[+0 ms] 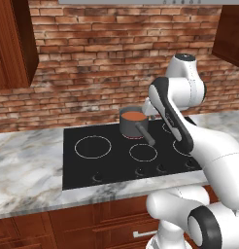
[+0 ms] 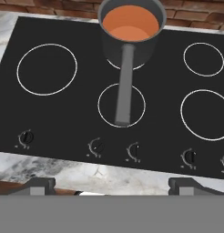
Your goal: Wait until the marinara sauce is simmered to a deep red color and then turn off the stove.
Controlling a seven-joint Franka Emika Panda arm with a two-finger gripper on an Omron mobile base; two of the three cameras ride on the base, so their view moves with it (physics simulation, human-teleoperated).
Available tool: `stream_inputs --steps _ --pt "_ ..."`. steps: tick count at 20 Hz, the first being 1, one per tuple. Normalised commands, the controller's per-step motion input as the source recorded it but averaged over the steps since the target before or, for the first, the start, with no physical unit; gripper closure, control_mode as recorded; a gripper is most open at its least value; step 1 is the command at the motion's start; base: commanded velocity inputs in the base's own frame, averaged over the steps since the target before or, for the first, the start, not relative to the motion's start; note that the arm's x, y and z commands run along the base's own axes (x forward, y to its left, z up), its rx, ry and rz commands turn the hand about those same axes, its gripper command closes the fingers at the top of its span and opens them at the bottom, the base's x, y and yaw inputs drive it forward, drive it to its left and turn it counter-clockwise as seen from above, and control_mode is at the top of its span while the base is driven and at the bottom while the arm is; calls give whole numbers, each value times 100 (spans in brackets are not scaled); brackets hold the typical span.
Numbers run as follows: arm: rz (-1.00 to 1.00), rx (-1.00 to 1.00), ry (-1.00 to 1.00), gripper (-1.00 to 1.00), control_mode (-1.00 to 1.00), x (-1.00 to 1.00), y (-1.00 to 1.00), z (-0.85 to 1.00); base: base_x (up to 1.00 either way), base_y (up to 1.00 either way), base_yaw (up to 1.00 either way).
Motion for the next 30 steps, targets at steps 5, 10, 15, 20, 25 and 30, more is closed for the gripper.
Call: stream_inputs --steps 5,10,15,20,25,30 --pt "0 0 0 -100 -100 0 0 0 0 0 0" --pt "0 0 0 -100 -100 0 0 0 0 0 0" --pt "0 0 0 -100 -100 0 0 0 0 0 0" --pt "0 0 0 -100 -100 0 0 0 0 0 0" --pt "0 0 0 -100 -100 0 0 0 0 0 0" --pt "0 0 0 -100 -100 0 0 0 0 0 0"
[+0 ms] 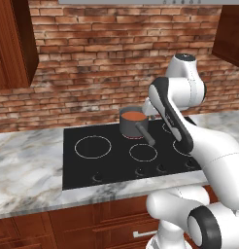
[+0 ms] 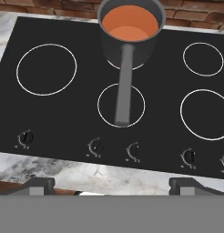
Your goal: Wait until the marinara sauce is simmered to a deep red color and then turn off the stove.
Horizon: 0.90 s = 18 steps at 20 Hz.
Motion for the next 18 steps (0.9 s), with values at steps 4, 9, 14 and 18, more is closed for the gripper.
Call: stream_inputs --steps 4,9,14,18 --pt "0 0 0 -100 -100 0 0 0 0 0 0" --pt "0 0 0 -100 -100 0 0 0 0 0 0" --pt "0 0 0 -100 -100 0 0 0 0 0 0" --pt "0 0 0 -100 -100 0 0 0 0 0 0"
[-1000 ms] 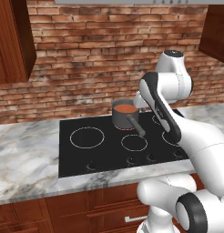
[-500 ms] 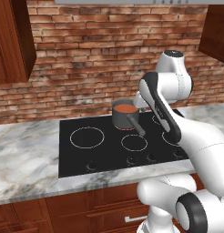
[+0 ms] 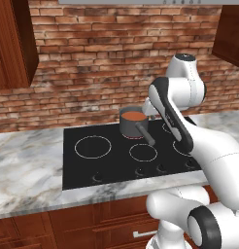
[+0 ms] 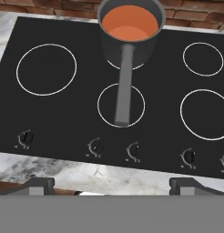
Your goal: Wait until the marinara sauce is simmered to a deep red color and then turn off the stove.
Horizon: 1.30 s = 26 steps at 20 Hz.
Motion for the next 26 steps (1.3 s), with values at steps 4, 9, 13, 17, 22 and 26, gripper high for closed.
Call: stream_inputs --steps 4,9,13,17,22,26 --pt "0 0 0 -100 -100 0 0 0 0 0 0" --pt "0 0 0 -100 -100 0 0 0 0 0 0" --pt "0 0 0 -100 -100 0 0 0 0 0 0" --pt "0 0 0 -100 -100 0 0 0 0 0 0" --pt "0 0 0 -100 -100 0 0 0 0 0 0" --pt "0 0 0 -100 -100 0 0 0 0 0 0"
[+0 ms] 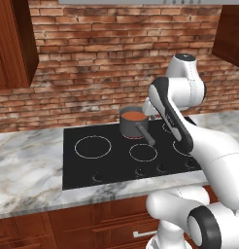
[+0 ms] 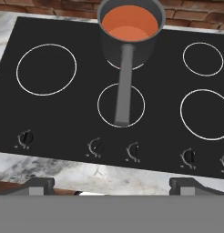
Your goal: Wait until the marinara sauce is simmered to a deep red color and then turn off the stove.
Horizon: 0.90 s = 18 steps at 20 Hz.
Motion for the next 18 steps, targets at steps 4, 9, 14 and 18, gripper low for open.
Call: stream_inputs --steps 4,9,14,18 --pt "0 0 0 -100 -100 0 0 0 0 0 0" --pt "0 0 0 -100 -100 0 0 0 0 0 0" --pt "0 0 0 -100 -100 0 0 0 0 0 0" --pt "0 0 0 -100 -100 0 0 0 0 0 0"
